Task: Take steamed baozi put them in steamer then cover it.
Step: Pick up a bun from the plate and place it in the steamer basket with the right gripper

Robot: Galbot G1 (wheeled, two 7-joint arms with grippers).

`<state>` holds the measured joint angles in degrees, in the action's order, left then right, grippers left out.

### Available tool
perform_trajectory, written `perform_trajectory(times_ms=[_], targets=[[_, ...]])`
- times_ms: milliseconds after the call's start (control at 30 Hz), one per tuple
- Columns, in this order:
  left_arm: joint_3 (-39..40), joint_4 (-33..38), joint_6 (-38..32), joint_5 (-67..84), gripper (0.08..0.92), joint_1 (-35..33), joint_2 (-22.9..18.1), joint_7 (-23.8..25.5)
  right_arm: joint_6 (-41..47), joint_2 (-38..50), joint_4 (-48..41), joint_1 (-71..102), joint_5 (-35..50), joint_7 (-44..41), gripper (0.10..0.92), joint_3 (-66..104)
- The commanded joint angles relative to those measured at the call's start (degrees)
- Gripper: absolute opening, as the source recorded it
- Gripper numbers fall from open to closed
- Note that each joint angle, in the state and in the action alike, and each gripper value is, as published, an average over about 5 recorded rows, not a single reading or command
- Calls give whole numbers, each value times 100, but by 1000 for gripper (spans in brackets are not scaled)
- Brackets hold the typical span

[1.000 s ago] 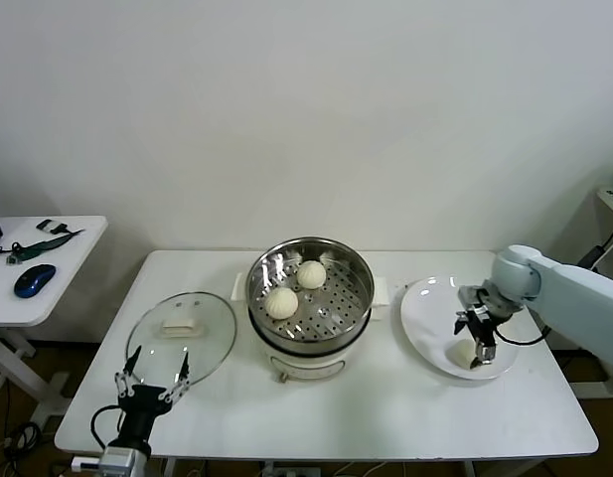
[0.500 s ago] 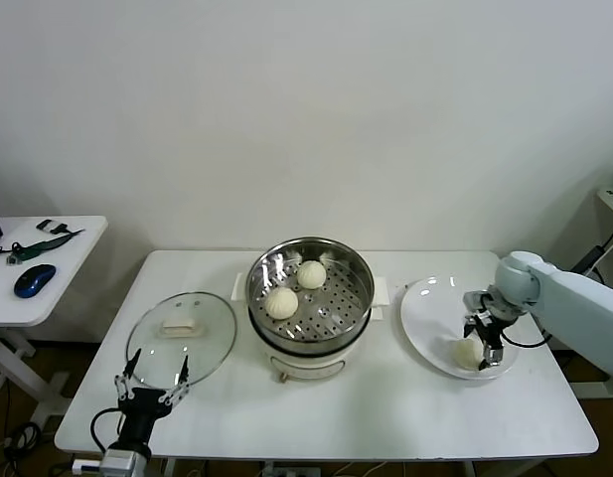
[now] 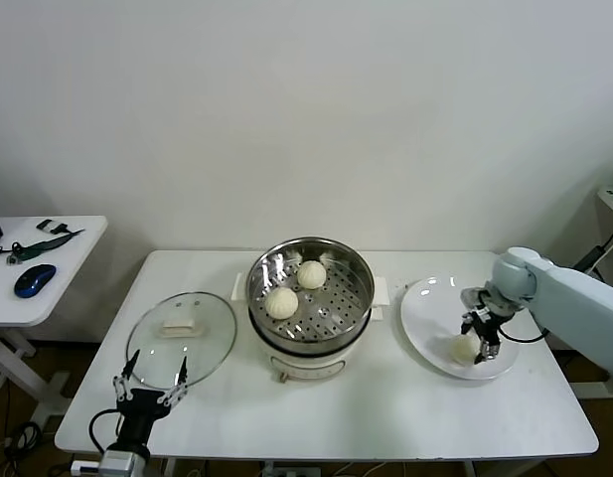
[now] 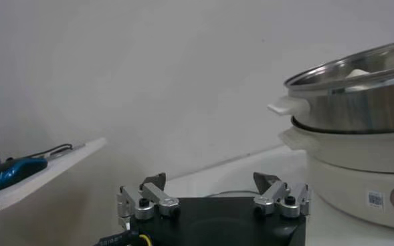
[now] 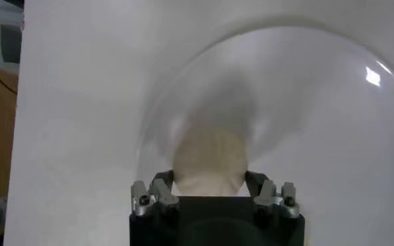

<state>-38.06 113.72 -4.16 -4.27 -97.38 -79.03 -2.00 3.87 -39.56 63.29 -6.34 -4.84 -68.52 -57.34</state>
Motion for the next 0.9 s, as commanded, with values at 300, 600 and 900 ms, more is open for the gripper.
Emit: perform_trajectory(times_ms=[300, 600, 900], targets=[[51, -25, -20, 6, 823, -16, -19, 2, -2533, -1075, 252, -3558, 462, -778, 704, -1947], [147, -40, 3, -34, 823, -41, 21, 4, -2778, -1926, 850, -3780, 977, -853, 704, -1717], [105, -3, 27, 59, 823, -32, 136, -1, -3127, -3093, 867, -3022, 416, -798, 704, -1408]])
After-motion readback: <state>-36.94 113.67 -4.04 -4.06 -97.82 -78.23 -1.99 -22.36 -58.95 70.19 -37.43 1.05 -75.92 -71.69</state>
